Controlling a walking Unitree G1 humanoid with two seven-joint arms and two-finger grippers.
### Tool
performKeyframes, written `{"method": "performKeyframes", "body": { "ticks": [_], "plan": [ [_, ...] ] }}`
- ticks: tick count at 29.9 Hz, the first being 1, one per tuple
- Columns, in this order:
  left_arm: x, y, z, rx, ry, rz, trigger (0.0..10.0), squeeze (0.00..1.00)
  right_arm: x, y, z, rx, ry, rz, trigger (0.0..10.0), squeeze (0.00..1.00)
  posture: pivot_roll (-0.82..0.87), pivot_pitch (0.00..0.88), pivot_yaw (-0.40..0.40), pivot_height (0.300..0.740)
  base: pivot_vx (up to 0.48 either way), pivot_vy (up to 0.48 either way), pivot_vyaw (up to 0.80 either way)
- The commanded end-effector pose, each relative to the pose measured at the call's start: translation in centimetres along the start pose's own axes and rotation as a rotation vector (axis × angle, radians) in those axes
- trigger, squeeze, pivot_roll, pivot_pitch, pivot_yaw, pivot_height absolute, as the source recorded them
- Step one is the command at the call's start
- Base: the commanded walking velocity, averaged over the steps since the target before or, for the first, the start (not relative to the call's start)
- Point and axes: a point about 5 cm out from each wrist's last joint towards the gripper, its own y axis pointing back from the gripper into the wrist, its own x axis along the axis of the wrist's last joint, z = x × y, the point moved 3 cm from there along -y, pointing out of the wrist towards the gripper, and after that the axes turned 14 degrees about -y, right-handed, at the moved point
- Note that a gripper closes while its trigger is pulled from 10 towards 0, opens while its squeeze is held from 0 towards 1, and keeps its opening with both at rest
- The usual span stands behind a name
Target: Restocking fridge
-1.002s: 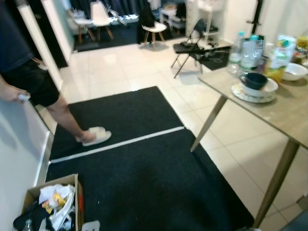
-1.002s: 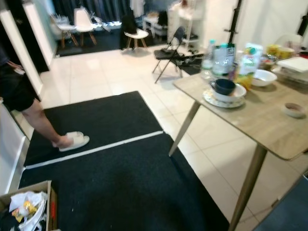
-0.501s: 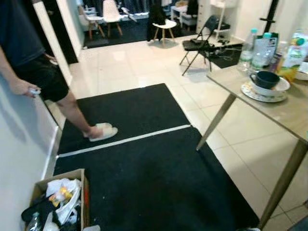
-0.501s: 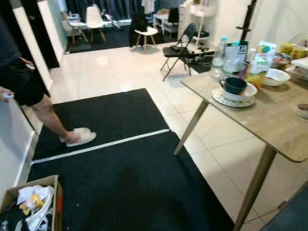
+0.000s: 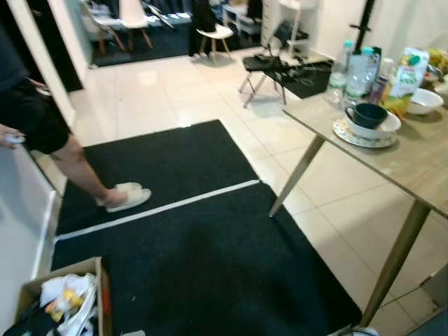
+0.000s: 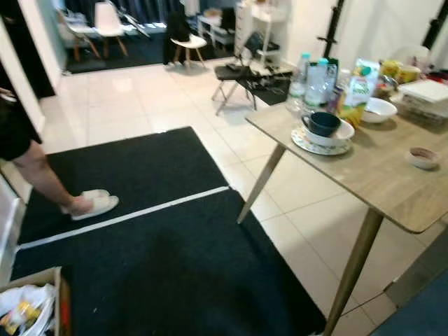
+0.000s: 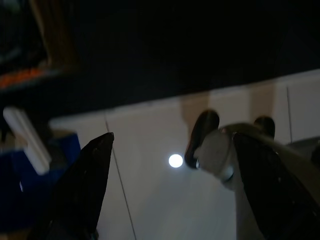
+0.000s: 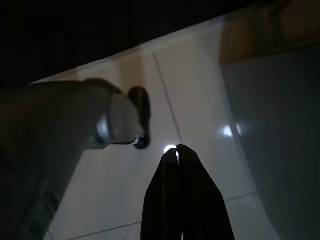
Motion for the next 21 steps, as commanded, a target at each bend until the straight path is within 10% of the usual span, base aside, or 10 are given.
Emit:
{"method": "performKeyframes", "body": {
  "ticks": [1, 21],
  "plan": [
    [-0.40, 0.09, -0.10, -0.001, -0.016, -0.014, 10.0, 0.00, 0.33, -0.16, -0.49, 0.011, 0.015, 0.006, 10.0, 0.00, -0.09, 0.000, 0.022, 0.740, 0.304, 0.000, 0.00],
    [-0.41, 0.08, 0.09, -0.008, -0.026, -0.013, 10.0, 0.00, -0.01, -0.17, -0.48, 0.008, -0.004, -0.015, 10.0, 0.00, -0.09, 0.000, 0.019, 0.740, 0.299, 0.000, -0.20]
  ]
}}
